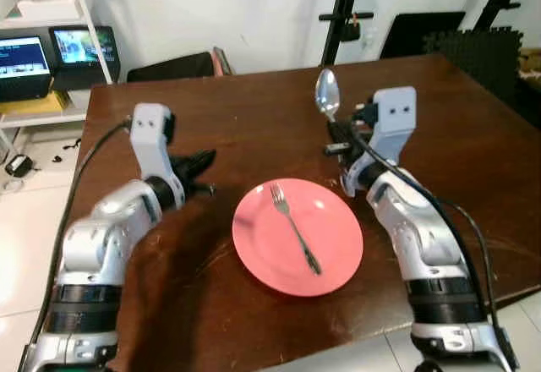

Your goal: Setting the table

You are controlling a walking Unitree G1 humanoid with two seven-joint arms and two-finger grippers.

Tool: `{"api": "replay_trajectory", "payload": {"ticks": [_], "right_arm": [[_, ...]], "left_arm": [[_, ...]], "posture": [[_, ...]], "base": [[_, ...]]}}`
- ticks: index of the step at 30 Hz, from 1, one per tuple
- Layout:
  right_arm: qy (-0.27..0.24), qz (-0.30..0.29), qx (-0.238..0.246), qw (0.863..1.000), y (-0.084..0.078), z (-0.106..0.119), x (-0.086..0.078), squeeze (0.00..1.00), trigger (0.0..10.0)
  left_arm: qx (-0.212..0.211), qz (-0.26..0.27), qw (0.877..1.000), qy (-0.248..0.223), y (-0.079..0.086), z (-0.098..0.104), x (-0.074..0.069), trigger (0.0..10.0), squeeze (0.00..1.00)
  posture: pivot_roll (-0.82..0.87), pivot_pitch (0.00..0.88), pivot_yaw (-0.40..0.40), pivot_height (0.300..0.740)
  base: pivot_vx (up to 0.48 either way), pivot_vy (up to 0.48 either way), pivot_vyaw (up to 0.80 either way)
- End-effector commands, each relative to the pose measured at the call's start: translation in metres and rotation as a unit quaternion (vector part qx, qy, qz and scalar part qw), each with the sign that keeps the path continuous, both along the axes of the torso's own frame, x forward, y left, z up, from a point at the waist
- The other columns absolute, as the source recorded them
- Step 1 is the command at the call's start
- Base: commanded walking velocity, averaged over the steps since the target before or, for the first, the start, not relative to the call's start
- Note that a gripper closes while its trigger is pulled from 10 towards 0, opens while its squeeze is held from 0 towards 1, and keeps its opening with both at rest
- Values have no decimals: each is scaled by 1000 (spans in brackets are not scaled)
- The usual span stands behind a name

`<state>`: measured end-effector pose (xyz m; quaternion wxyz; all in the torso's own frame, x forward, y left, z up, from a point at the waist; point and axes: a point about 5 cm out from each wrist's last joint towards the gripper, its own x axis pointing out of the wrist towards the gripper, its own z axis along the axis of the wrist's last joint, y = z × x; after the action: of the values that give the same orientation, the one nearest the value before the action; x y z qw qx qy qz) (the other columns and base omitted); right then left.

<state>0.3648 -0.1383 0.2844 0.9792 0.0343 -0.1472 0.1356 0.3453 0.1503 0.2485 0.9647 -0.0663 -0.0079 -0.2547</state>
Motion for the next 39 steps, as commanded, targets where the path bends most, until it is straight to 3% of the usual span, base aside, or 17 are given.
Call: {"api": "replay_trajectory", "payload": {"ticks": [1, 7, 13, 39], "right_arm": [[-4, -24, 20, 1000, -10, 0, -2, 0, 10000], [28, -54, 67, 996, -14, -11, 9, 0, 10000], [37, -88, 69, 993, -18, -15, 16, 0, 10000], [42, -91, 62, 993, -13, -20, 21, 0, 10000]], "left_arm": [[10, -4, 1000, -2, -4, -4, -4, 10000, 0], [1, 28, 1000, 6, -11, -10, 0, 10000, 0], [1, 45, 999, 9, -17, -13, 3, 10000, 0], [12, 100, 995, 2, -12, -14, 9, 10000, 0]], "posture": [[-19, 160, 65, 740], [-31, 146, 84, 740], [-43, 140, 97, 740], [-40, 141, 98, 740]], "base": [[0, 0, 0], [0, 0, 0], [0, 0, 0], [0, 0, 0]]}}
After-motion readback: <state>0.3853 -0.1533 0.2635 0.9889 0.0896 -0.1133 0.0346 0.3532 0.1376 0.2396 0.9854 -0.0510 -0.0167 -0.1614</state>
